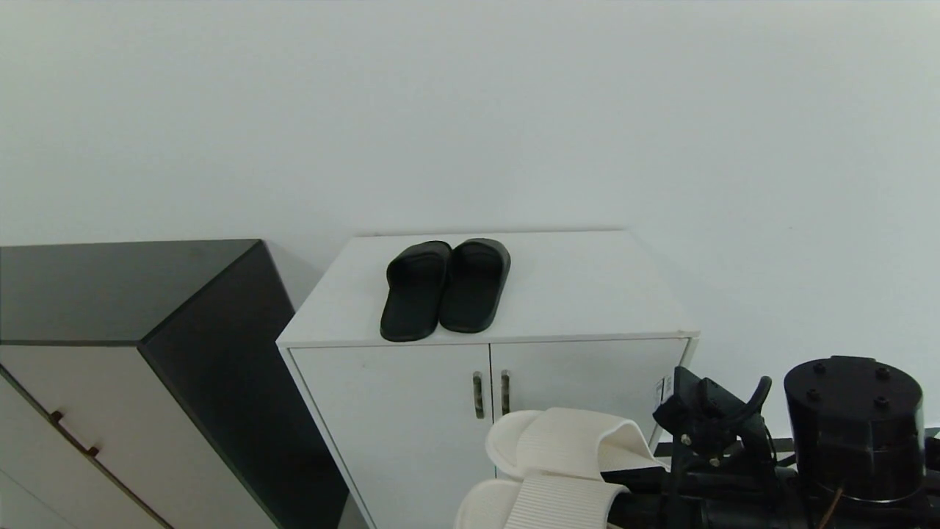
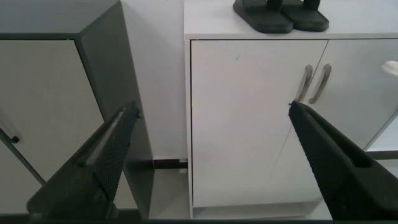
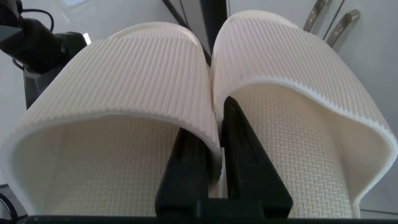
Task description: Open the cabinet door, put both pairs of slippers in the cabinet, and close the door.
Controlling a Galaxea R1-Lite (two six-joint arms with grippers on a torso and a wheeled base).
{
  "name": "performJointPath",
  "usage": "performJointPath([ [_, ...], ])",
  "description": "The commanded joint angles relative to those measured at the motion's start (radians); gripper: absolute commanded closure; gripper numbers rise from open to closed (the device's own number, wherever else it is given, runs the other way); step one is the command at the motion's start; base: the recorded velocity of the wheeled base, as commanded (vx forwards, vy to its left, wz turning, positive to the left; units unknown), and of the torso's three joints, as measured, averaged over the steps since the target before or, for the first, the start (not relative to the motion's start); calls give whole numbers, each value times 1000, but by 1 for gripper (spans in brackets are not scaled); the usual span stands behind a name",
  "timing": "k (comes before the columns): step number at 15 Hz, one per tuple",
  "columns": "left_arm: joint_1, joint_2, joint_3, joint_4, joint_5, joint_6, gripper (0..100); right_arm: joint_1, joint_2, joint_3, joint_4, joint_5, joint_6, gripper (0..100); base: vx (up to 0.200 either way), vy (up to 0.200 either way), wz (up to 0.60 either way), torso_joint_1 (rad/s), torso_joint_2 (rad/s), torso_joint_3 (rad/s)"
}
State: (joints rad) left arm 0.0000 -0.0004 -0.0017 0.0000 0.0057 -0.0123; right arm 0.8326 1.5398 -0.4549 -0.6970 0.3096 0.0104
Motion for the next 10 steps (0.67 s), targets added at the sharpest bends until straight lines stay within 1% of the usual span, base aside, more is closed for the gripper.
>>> performJointPath([
  [1, 0, 0, 0, 0, 0, 0, 0, 0, 8, 2, -1, 0, 0, 100, 0, 0, 0, 0, 0, 0],
  [4, 0, 0, 0, 0, 0, 2, 0, 0, 8, 4, -1, 0, 0, 100, 0, 0, 0, 0, 0, 0],
  [5, 0, 0, 0, 0, 0, 2, 0, 0, 8, 4, -1, 0, 0, 100, 0, 0, 0, -110, 281, 168],
  [10, 0, 0, 0, 0, 0, 2, 0, 0, 8, 7, -1, 2, -1, 100, 0, 0, 0, -203, 488, 289],
])
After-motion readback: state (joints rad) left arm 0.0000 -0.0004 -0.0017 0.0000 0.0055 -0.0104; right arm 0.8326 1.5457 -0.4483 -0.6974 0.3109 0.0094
